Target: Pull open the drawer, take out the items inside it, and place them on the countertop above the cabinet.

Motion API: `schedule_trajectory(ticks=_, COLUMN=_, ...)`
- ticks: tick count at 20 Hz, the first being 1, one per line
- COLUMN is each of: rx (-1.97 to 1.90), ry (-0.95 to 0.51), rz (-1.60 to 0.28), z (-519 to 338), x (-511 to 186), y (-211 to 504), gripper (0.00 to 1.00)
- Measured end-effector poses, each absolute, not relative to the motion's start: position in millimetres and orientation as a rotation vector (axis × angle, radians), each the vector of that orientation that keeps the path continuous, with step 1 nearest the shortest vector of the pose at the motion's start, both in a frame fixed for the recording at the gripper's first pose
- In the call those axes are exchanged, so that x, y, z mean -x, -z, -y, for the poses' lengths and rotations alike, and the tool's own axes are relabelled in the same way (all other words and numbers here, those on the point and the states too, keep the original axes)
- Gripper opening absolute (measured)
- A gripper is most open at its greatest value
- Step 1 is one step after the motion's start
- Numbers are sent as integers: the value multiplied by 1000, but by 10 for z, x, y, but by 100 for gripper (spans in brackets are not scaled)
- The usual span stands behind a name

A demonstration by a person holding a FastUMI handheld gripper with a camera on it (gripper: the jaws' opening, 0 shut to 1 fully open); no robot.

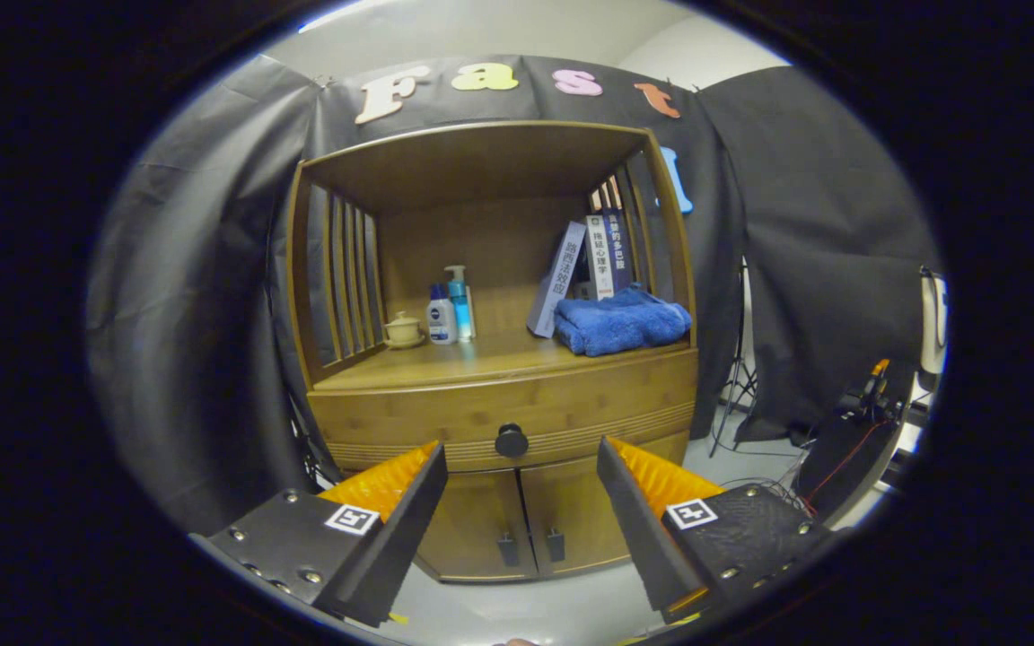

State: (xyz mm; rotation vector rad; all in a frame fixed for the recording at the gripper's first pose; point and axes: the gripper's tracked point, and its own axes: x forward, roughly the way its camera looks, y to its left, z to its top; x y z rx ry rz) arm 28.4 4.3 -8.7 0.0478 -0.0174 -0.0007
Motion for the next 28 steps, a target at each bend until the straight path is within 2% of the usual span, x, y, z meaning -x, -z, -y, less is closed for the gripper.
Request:
schedule_trajectory(ticks=4, rx=-52, ry=-19, rz=55, z=-122, x=-392, y=69, gripper=100)
schedule_trajectory(ticks=17, rx=9, ry=-48, rz=114, z=-402, x=-1432, y=113, gripper=100)
schedule_trajectory(ticks=22, rx=79, ry=-74, rz=55, z=-599, x=-1783, y=449, gripper=100)
schedule_trajectory(ticks=28, rx=97, ry=-31, rz=44, z=-551, x=-1994, y=584, gripper=100)
